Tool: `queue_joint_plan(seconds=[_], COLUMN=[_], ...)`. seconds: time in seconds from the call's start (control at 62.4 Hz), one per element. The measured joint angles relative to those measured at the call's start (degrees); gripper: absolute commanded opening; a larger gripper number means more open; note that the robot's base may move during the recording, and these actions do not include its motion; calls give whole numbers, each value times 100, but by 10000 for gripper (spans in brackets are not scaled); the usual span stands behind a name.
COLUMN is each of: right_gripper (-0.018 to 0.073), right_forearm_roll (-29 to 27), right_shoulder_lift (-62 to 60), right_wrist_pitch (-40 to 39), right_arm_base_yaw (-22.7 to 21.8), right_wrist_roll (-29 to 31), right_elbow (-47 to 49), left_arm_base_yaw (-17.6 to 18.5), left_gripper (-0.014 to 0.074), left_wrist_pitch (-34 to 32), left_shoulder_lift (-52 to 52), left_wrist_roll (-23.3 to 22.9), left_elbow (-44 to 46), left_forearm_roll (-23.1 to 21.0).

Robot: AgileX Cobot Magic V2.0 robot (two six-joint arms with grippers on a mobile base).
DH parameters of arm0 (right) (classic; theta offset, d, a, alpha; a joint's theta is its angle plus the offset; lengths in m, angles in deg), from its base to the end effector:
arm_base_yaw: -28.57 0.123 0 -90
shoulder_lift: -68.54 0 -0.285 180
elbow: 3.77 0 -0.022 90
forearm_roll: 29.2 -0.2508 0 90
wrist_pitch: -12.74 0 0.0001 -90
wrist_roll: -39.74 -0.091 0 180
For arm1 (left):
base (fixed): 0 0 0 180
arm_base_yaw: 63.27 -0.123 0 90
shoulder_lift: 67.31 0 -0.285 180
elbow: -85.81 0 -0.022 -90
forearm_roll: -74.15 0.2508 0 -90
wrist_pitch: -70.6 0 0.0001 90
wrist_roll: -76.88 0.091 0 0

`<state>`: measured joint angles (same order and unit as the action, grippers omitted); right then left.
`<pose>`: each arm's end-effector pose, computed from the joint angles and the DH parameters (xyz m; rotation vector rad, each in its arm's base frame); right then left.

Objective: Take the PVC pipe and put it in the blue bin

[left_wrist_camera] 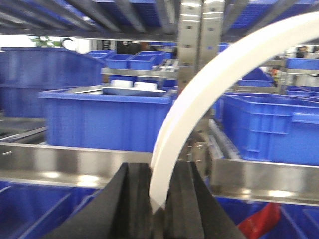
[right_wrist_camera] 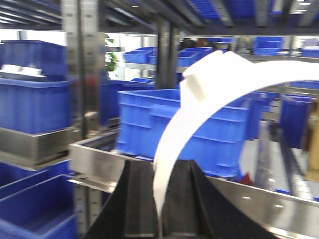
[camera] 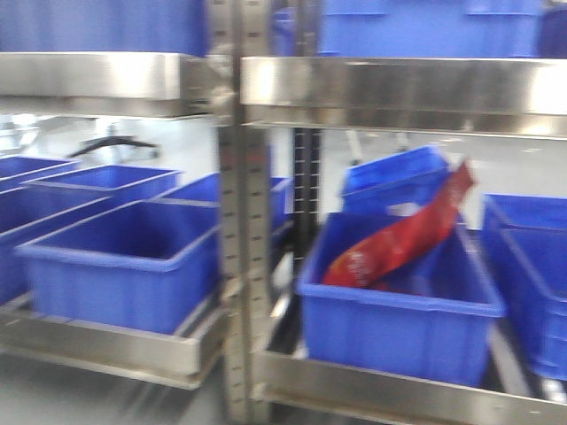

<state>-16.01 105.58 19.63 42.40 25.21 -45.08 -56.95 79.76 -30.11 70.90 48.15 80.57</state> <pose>0.1019 0.0225 0.3746 -0.1386 1.4812 0.1952 0.0994 -0.0094 0.3915 0.0709 1.4641 -0.0717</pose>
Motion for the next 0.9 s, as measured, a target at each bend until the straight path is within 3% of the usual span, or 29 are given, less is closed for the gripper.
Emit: queue_joint_plan(seconds=[0.898], right_gripper=[-162], right_forearm_roll=[0], right_shoulder_lift=[0], right_wrist_pitch=[0], right_arm_base_yaw=[0], right_wrist_roll=[0], right_elbow=[0], left_arm_base_yaw=[0], left_gripper=[-111], left_wrist_pitch=[0], left_shoulder_lift=[0], left_wrist_roll=[0], left_elbow=[0], left_forearm_roll=[0])
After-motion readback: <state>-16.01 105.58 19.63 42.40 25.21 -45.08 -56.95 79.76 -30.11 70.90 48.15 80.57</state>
